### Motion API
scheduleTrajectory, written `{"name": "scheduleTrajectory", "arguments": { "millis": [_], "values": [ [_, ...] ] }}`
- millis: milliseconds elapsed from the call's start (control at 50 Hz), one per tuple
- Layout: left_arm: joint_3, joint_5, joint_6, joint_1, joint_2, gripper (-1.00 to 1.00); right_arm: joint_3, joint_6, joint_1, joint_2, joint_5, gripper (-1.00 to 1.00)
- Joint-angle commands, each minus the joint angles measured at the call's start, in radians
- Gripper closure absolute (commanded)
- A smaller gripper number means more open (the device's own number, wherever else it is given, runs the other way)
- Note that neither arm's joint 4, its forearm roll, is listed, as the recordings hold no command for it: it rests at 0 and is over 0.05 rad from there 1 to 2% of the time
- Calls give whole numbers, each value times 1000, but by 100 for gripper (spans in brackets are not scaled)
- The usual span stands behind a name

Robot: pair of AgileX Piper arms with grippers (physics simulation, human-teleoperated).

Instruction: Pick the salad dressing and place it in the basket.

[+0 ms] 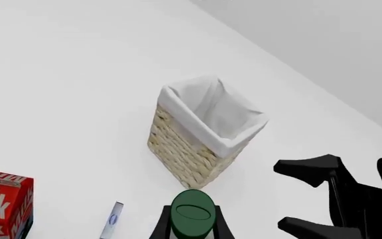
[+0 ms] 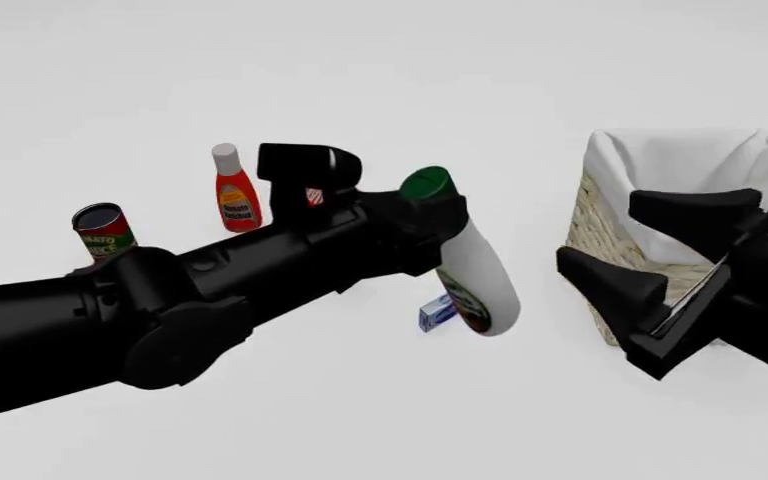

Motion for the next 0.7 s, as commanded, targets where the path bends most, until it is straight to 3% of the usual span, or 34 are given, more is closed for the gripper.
{"name": "scheduleTrajectory", "arguments": {
  "millis": [20, 340, 700],
  "values": [
    [-9, -2, 341, 4, -15, 100, -7, 27, 54, 83, -24, -100],
    [-7, -4, 335, -9, -22, 100, 10, 55, 99, 148, -67, -100],
    [5, -5, 330, -11, -36, 100, -24, 16, 109, 257, -100, -100]
  ]
}}
